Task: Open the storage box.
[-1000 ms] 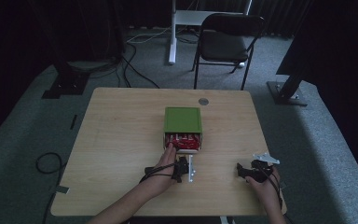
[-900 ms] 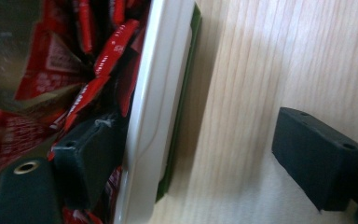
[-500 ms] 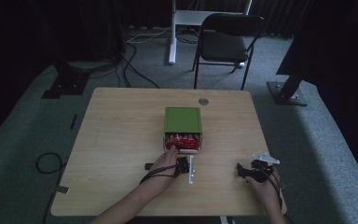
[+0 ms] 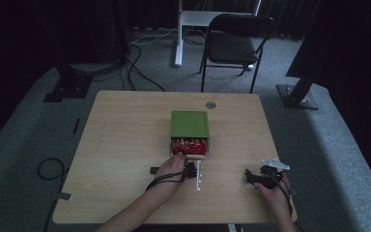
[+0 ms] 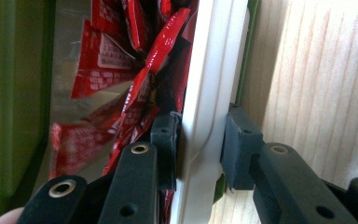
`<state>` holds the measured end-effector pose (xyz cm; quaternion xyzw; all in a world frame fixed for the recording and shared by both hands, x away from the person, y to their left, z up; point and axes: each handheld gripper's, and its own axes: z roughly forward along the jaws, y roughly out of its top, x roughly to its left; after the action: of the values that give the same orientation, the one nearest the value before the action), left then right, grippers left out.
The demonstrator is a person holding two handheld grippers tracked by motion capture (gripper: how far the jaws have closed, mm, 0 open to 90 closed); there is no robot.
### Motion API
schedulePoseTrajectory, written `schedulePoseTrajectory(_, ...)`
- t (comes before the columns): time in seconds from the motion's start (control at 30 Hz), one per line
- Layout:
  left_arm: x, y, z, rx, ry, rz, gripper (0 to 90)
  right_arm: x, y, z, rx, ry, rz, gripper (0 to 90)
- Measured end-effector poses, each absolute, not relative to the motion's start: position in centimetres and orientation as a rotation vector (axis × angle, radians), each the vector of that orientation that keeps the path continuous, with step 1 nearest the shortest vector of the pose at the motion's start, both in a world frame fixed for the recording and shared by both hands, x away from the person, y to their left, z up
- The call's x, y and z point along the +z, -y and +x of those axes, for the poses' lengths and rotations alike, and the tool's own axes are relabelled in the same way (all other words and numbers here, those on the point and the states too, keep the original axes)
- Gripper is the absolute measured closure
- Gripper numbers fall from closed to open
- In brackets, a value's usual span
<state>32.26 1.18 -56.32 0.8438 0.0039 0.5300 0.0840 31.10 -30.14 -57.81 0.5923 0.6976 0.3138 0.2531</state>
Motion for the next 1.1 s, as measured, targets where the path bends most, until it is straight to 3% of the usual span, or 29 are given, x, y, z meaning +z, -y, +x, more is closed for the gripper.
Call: schedulePoseTrajectory(1.1,-55.65,-0.92,31.46,1.533,-0.022,2.577,71.1,-57.81,30.14,31.1,0.853,-1.897,1.61,11.1)
